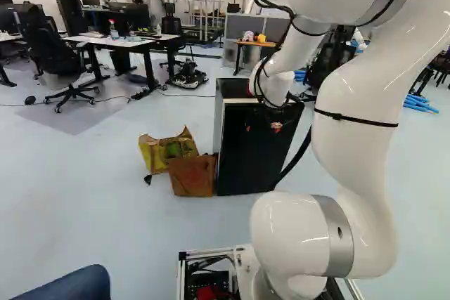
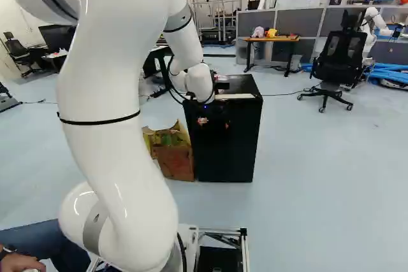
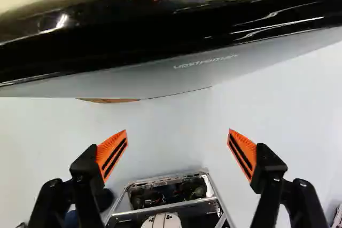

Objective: Grab a drink from the fridge

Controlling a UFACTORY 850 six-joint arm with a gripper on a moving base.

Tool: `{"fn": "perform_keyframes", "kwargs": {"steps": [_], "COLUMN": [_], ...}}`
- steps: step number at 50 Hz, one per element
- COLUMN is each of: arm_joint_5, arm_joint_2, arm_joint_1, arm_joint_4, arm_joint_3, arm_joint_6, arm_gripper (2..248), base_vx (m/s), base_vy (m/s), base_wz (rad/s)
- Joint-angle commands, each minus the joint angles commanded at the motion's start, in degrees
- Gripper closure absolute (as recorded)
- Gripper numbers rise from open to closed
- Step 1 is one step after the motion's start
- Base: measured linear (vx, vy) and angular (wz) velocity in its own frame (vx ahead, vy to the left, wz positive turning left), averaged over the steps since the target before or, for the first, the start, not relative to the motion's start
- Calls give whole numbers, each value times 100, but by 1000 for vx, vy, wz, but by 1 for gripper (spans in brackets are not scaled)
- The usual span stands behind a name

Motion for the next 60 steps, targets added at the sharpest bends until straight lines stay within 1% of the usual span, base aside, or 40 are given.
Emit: {"fn": "perform_keyframes", "kwargs": {"steps": [25, 60], "arm_joint_5": [451, 945], "arm_joint_2": [3, 22], "arm_joint_1": [63, 146], "arm_joint_4": [0, 0], "arm_joint_3": [4, 28], "arm_joint_6": [0, 0], "arm_gripper": [3, 3], "base_vx": [0, 0], "base_vy": [0, 0], "base_wz": [0, 0]}}
